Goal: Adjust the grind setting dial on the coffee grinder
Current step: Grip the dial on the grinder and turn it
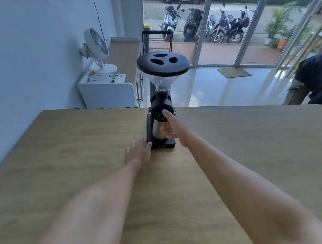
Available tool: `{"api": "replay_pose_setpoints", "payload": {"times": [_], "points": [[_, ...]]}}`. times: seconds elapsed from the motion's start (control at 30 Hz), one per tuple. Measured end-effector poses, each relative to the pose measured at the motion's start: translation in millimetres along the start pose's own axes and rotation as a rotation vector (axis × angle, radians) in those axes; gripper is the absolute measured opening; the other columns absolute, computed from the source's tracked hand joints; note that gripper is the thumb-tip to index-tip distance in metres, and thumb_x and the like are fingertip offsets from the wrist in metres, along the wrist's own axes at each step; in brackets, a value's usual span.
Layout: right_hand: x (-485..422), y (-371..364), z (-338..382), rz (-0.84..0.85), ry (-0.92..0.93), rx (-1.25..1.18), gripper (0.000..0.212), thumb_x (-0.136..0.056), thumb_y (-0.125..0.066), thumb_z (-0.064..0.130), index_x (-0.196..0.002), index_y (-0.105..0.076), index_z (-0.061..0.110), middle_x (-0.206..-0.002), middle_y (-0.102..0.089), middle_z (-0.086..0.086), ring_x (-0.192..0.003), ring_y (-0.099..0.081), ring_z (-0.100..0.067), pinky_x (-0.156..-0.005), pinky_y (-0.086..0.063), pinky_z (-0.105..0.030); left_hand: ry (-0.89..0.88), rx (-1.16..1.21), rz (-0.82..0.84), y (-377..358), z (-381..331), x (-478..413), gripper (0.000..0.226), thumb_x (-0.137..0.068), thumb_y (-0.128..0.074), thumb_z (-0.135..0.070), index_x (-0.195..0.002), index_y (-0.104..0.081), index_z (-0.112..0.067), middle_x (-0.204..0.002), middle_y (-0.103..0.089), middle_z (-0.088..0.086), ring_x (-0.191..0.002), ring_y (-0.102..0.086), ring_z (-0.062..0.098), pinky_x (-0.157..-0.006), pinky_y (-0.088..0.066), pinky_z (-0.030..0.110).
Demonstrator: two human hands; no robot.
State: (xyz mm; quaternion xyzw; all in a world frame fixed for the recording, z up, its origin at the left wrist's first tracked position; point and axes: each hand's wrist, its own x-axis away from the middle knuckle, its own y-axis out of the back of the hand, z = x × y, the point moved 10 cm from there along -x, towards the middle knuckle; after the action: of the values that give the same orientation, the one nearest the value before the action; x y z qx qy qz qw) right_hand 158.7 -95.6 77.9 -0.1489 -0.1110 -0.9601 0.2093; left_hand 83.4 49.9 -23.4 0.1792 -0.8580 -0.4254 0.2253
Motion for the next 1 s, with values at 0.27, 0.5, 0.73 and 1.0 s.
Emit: {"api": "replay_pose_setpoints", "payload": {"times": [0.27, 0.5, 0.73, 1.0], "points": [[-14.0, -7.1, -4.4, 0.011, 0.002, -0.154, 0.035, -0.089, -0.066, 0.042, -0.088, -0.069, 0.007, -0.075, -0.066, -0.011, -0.051, -0.061, -0.014, -0.056, -0.049, -0.026, -0.100, -0.209, -0.041, -23.4, 5.9, -9.1, 0.063, -0.102, -0.026, -0.047, -0.156, -0.001, -0.026, -0.165, -0.009, 0.009, -0.151, 0.004, 0.020, -0.123, 0.004, 0.045], [-19.2, -7.2, -6.2, -0.041, 0.064, -0.303, 0.030, -0.089, -0.072, 0.030, -0.088, -0.066, 0.001, -0.071, -0.055, -0.016, -0.049, -0.047, -0.014, -0.041, -0.033, -0.019, -0.132, -0.271, -0.145, -26.3, 7.2, -10.8, 0.068, -0.099, -0.017, -0.057, -0.156, 0.002, -0.026, -0.165, -0.010, 0.005, -0.151, 0.003, 0.016, -0.124, 0.001, 0.045], [-21.0, -7.6, -9.8, -0.065, 0.056, -0.346, 0.028, -0.087, -0.074, 0.028, -0.087, -0.067, 0.001, -0.060, -0.053, -0.008, -0.041, -0.045, -0.009, -0.038, -0.033, -0.018, -0.124, -0.254, -0.165, -25.8, 7.2, -12.8, 0.067, -0.098, -0.012, -0.060, -0.156, -0.004, -0.027, -0.164, -0.013, 0.005, -0.151, 0.001, 0.015, -0.123, 0.001, 0.044], [-21.1, -9.6, -13.2, -0.049, 0.002, -0.410, 0.026, -0.084, -0.077, 0.025, -0.083, -0.061, 0.006, -0.048, -0.046, 0.004, -0.037, -0.035, -0.006, -0.037, -0.026, -0.019, -0.112, -0.258, -0.171, -26.6, 9.0, -14.2, 0.067, -0.098, -0.011, -0.061, -0.156, -0.001, -0.029, -0.164, -0.012, 0.005, -0.151, 0.002, 0.014, -0.123, 0.003, 0.042]]}}
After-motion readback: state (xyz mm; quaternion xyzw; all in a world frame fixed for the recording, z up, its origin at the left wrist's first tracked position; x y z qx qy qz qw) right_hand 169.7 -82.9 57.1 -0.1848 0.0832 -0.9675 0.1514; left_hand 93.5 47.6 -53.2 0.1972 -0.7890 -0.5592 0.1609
